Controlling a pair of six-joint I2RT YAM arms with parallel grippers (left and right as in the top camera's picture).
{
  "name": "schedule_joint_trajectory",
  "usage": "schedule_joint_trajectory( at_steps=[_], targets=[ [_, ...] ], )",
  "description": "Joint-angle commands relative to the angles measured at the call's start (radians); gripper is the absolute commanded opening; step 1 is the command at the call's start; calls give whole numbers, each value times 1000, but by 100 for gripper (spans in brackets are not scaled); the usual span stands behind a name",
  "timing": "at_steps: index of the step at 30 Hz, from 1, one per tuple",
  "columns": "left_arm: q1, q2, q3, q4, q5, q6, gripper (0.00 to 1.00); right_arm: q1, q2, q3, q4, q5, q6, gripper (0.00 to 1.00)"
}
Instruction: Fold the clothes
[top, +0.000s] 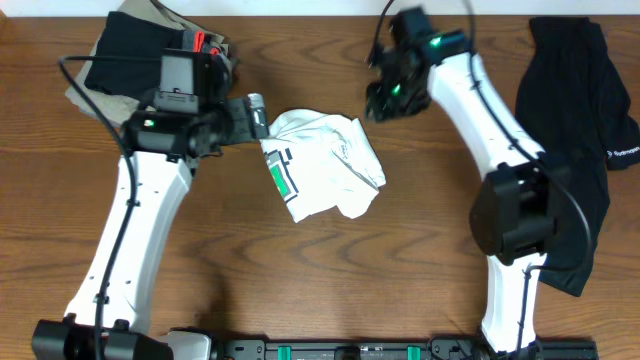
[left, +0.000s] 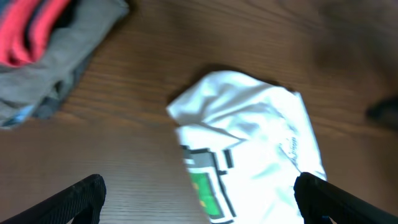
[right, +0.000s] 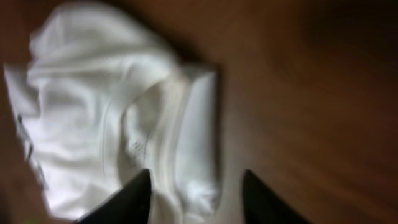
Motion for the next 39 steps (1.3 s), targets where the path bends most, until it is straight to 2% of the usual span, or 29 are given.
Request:
schedule_joint_trajectory(
  at_steps=[1, 9, 13, 18, 22, 32, 39],
  targets=[
    [-77, 36, -15, 21, 21, -42, 98, -92, -14, 79, -10, 112, 32, 53],
    [-306, 225, -10, 161, 21, -139, 98, -265, -14, 92, -69, 97, 42, 56],
    [-367, 332, 11, 111, 20, -157, 99, -311, -14, 92, -104, 97, 41, 56],
    [-366, 368, 10, -106, -27, -159, 98, -319, -14, 92, -108, 103, 23, 56],
    [-356, 367, 10, -204, -81, -159, 98, -315, -13, 92, -100, 105, 23, 56],
    [-353, 394, -54, -209, -192, -147, 98, -307, -13, 80, -100, 105, 23, 56],
    [-345, 428, -93, -166, -212, -147, 99, -306, -13, 55, -95, 105, 23, 56]
  ],
)
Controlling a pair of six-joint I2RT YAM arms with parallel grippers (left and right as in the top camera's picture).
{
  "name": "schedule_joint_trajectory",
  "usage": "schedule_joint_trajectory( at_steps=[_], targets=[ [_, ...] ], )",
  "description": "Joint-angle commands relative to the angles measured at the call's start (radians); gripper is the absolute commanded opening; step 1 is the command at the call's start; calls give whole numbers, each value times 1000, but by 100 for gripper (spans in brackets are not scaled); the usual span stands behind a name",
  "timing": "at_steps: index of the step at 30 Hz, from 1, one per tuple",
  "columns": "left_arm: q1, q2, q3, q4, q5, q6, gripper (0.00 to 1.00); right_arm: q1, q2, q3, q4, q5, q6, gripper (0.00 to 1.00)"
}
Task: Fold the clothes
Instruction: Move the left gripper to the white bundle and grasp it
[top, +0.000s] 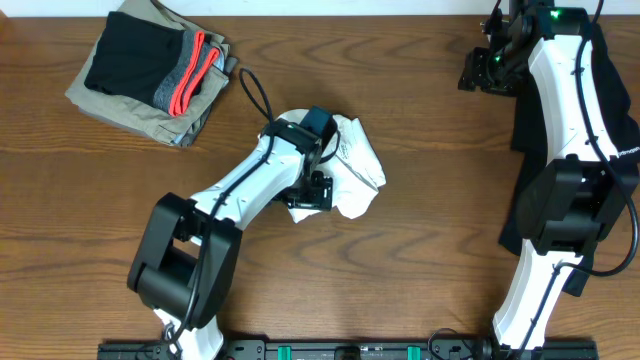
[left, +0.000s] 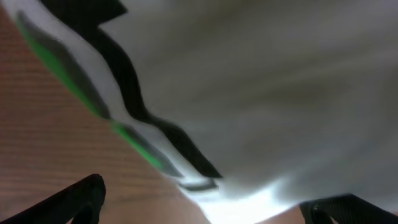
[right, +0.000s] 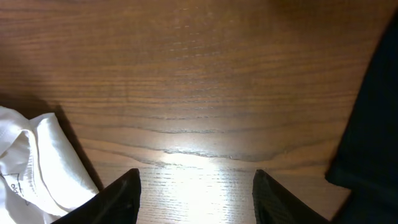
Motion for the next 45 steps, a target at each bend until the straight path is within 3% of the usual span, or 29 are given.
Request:
schedule_joint_trajectory(
  at_steps=[1, 9, 14, 19, 25, 30, 34, 45],
  targets=[
    [12, 32, -23, 24, -64, 5, 99, 12, -13, -25, 3, 2, -6, 56],
    [60, 71, -24, 84, -396, 5, 98, 13, -13, -67, 22, 3, -6, 56],
    [140, 72, -24, 238, -526, 34, 98, 13, -13, -91, 44, 2, -6, 56],
    [211, 72, -18, 356, -526, 175, 98, 13, -13, -99, 53, 3, -7, 57],
    [224, 21, 118, 253, -508, 284, 98, 13, -13, -99, 71, 2, -6, 57],
    [151, -79, 175, 239, -264, 499, 98, 13, -13, -99, 84, 2, -6, 57],
    [67, -100, 175, 275, -175, 546, 98, 13, -13, -99, 84, 2, -6, 57],
    [-131, 42, 175, 328, -174, 553, 98, 13, -13, -99, 81, 2, -6, 58]
  ],
)
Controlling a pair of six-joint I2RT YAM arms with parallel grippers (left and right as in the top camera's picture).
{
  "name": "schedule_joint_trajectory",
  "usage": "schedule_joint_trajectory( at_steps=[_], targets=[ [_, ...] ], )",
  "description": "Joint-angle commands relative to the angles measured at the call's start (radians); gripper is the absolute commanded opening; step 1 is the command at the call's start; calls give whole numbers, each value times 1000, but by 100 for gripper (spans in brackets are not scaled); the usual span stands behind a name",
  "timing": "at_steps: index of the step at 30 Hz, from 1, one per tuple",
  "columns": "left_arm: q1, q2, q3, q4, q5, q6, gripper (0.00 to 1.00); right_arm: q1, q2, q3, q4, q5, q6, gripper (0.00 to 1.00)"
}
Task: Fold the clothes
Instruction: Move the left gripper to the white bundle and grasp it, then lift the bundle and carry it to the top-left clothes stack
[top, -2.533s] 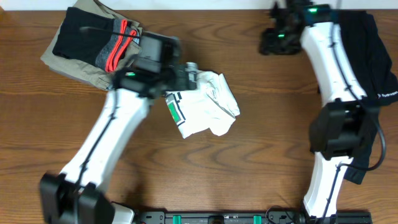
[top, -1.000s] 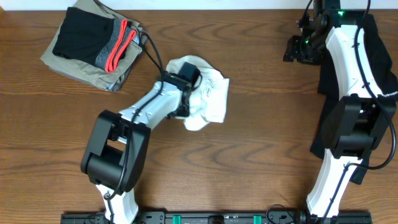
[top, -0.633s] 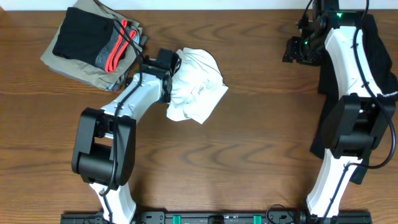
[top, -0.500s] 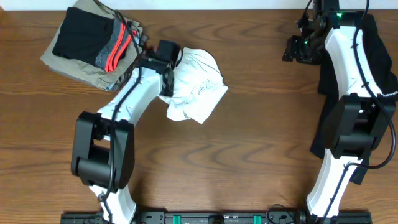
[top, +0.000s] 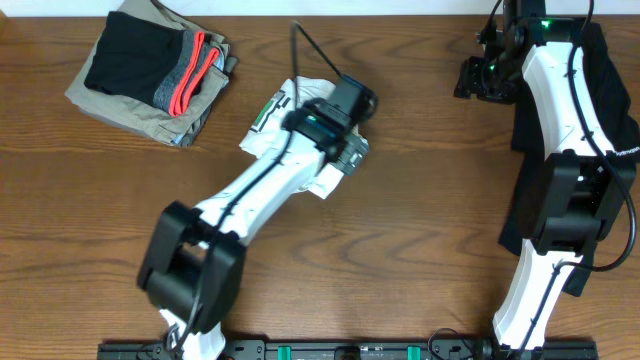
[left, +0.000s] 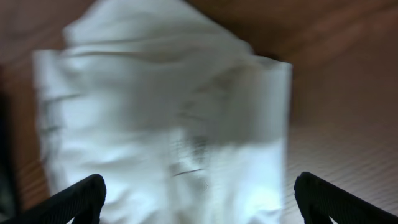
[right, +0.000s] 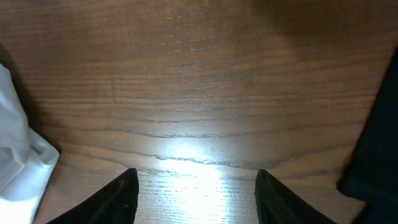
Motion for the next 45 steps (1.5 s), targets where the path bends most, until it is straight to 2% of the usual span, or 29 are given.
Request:
schedule_joint_trajectory(
  at_steps=[1, 10, 15, 34, 37, 45],
  targets=[
    [-43, 50, 1, 13, 14, 21, 98, 13, -13, -4, -2, 2, -7, 58],
    [-70, 160, 1, 52, 12, 20, 98, 13, -13, -4, -20, 2, -28, 59],
    [-53, 196, 1, 56, -42, 20, 98, 13, -13, -5, -30, 2, -45, 60],
    [-19, 198, -3, 68, -66, 20, 99, 13, -13, -5, -30, 2, -45, 61],
    [-19, 205, -3, 70, -66, 20, 95, 13, -13, -5, -31, 2, -45, 61],
    [-19, 274, -5, 64, -66, 19, 74, 13, -13, -5, -31, 4, -52, 61]
  ],
)
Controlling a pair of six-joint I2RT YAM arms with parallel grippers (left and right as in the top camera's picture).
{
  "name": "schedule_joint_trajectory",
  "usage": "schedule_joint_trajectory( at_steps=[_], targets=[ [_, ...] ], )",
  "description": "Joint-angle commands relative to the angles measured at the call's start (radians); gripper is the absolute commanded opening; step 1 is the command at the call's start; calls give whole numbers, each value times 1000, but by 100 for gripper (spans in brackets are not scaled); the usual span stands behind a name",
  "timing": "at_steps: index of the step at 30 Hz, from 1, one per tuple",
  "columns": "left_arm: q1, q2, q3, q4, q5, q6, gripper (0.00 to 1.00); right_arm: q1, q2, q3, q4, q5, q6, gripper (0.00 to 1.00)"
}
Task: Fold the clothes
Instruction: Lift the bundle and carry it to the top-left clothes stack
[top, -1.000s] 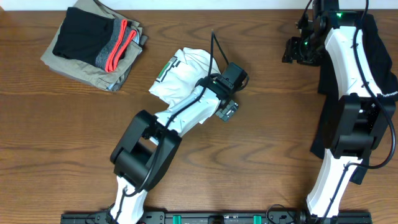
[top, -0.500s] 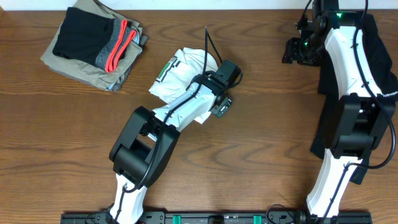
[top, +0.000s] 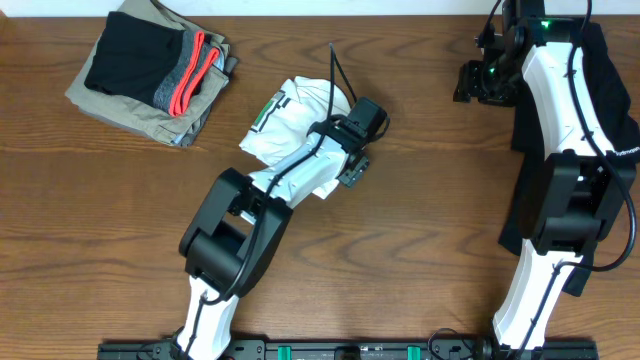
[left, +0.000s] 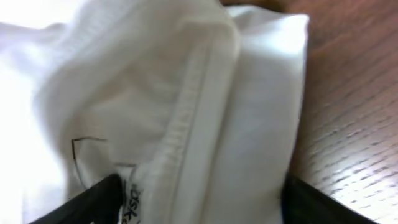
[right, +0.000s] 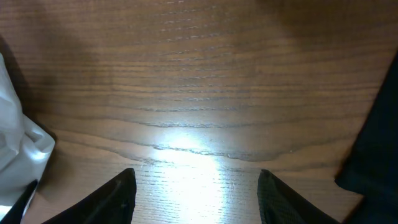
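A crumpled white garment (top: 295, 135) with a green print lies left of the table's middle. It fills the left wrist view, where a seamed fold (left: 186, 118) runs between the fingers. My left gripper (top: 350, 165) is open, low over the garment's right edge, one finger (left: 99, 198) on each side of the fold. My right gripper (top: 476, 84) hangs open over bare wood at the back right, with nothing between its fingers (right: 107, 194). A black garment (top: 575, 140) lies spread at the right edge.
A folded pile (top: 150, 65) of tan, black and grey-red clothes sits at the back left corner. The white garment's corner (right: 22, 146) shows at the left of the right wrist view, the black garment (right: 380, 137) at its right. Bare wood (top: 420, 230) lies between.
My left gripper has moved from above the white garment's upper right to low over its right edge, close to a seamed fold. The garment and the right arm have hardly shifted.
First the white garment lay in the middle, my left gripper at its left edge and my right at its upper right. Then the right arm stood by the black garment and the left gripper was on the white one. Later the white garment lay further back-left, turned.
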Motion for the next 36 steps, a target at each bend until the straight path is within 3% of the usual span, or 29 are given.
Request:
schedule_joint_trajectory(
  at_steps=[1, 2, 5, 6, 13, 24, 36],
  targets=[
    [6, 64, -6, -6, -20, 8, 70, 13, -13, -3, 0, 7, -17, 61],
    [6, 66, -6, -6, -20, 8, 62, 13, -13, -3, 0, 10, -17, 61],
    [5, 63, -6, -6, -21, 8, 15, 13, -13, -3, 0, 12, -24, 61],
    [5, 63, -6, -6, -21, 8, 6, 13, -13, -3, 0, 14, -24, 61],
    [5, -4, -5, -19, -20, -8, 6, 13, -13, -3, -1, 18, -24, 61],
    [76, -369, 3, 31, -120, -31, 6, 13, -13, -3, -5, 17, -24, 61],
    [270, -505, 3, 165, -145, 103, 6, 13, -13, -3, -21, 17, -24, 61]
  ],
)
